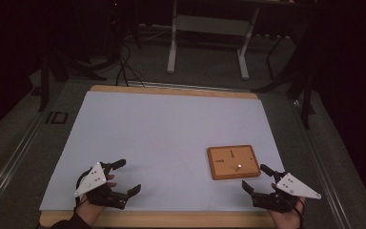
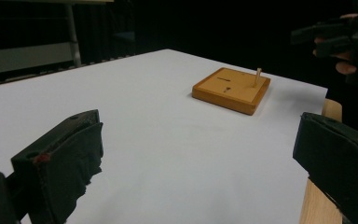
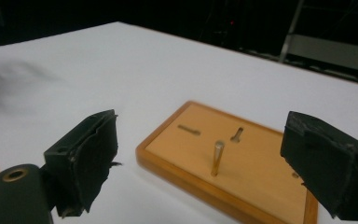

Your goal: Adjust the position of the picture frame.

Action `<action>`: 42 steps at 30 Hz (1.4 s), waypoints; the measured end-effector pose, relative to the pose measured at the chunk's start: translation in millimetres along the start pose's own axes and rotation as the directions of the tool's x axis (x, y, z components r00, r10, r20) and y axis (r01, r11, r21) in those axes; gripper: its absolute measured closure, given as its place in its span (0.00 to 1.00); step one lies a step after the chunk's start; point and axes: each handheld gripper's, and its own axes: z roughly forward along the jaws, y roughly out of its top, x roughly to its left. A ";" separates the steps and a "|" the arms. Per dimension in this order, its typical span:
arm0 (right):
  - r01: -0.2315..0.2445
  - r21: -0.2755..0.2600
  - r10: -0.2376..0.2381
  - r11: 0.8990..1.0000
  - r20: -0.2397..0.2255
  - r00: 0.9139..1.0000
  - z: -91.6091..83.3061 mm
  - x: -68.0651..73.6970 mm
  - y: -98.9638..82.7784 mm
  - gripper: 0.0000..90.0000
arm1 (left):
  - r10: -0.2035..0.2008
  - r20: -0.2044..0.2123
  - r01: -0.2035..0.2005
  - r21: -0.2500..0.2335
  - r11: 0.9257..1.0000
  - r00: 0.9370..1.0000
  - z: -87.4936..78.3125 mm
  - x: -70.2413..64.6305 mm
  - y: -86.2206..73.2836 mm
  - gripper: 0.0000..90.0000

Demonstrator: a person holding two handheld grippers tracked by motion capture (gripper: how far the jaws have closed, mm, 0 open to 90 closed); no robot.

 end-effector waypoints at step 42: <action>-0.061 0.257 0.084 0.965 -0.080 0.993 75.7 -41.2 -25.2 0.68 | -0.005 0.019 0.005 0.017 1.000 1.000 3.0 -1.1 -1.8 0.02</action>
